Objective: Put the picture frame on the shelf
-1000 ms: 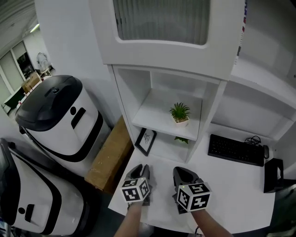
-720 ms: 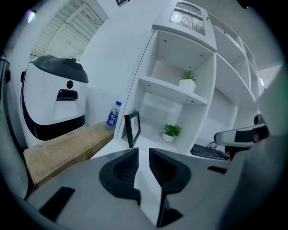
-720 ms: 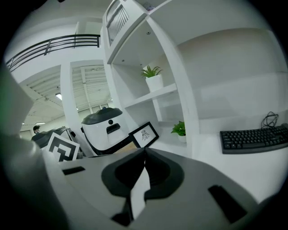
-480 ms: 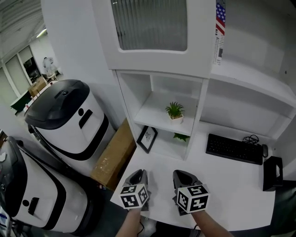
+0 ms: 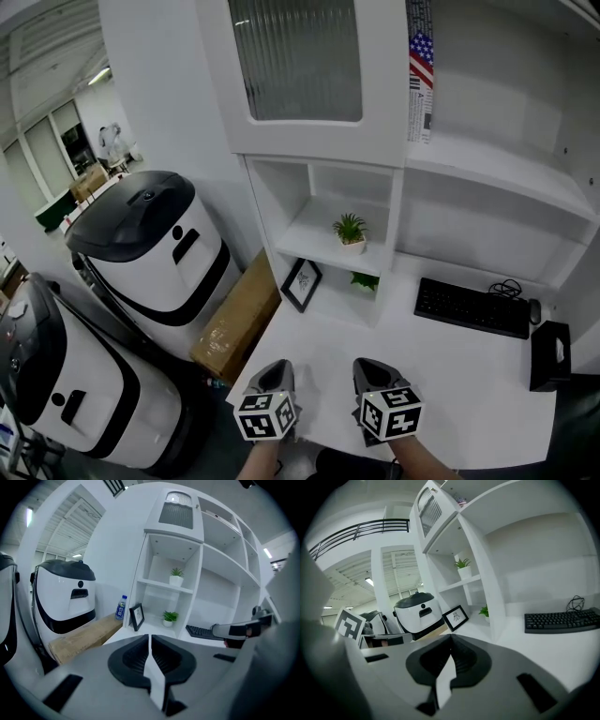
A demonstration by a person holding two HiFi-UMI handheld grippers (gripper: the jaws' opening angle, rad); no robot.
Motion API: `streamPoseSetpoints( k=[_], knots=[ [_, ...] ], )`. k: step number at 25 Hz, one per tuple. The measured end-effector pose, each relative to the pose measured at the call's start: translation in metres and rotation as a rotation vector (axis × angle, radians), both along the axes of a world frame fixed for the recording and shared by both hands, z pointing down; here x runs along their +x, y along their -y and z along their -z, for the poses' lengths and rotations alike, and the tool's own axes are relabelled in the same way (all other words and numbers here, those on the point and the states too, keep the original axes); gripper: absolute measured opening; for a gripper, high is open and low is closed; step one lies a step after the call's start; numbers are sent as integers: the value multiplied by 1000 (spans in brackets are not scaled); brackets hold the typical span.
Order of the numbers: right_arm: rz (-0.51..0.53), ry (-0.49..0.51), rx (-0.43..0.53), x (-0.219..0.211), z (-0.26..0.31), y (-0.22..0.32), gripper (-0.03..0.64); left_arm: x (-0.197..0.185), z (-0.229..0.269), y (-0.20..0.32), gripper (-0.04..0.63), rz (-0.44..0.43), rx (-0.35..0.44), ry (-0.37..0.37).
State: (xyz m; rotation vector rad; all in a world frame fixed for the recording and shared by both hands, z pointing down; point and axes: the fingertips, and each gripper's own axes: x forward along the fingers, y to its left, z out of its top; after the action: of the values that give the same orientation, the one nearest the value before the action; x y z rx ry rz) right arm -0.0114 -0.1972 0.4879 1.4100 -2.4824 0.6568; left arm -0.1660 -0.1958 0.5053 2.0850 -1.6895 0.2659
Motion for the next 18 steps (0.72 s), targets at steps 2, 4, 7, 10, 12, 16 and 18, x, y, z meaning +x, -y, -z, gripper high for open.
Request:
streamPoseSetpoints(
  k=[2,4,7,10,12,16,18],
  knots=[
    [1,-1,3,3,1,-4,0,1,4,-8,25,3,6,7],
    [3,-1,7,5,2,-7,0,2,8,-14,25,10,13,5],
    [8,1,11,6,4,-13,0,4,12,-23,25,21,15,-8],
    [12,-2,16,9,4,-18,0,8,13,-31,25,26,12,-16],
    [16,-8,23,12,4,-22,0,11,14,-35,25,26,12,-14],
    [21,-19,35,14,5,-28,0,8,16,-41,25,39,6,-18],
    [23,-26,37,14,6,-31,0,8,17,-43,25,42,8,-19]
  ],
)
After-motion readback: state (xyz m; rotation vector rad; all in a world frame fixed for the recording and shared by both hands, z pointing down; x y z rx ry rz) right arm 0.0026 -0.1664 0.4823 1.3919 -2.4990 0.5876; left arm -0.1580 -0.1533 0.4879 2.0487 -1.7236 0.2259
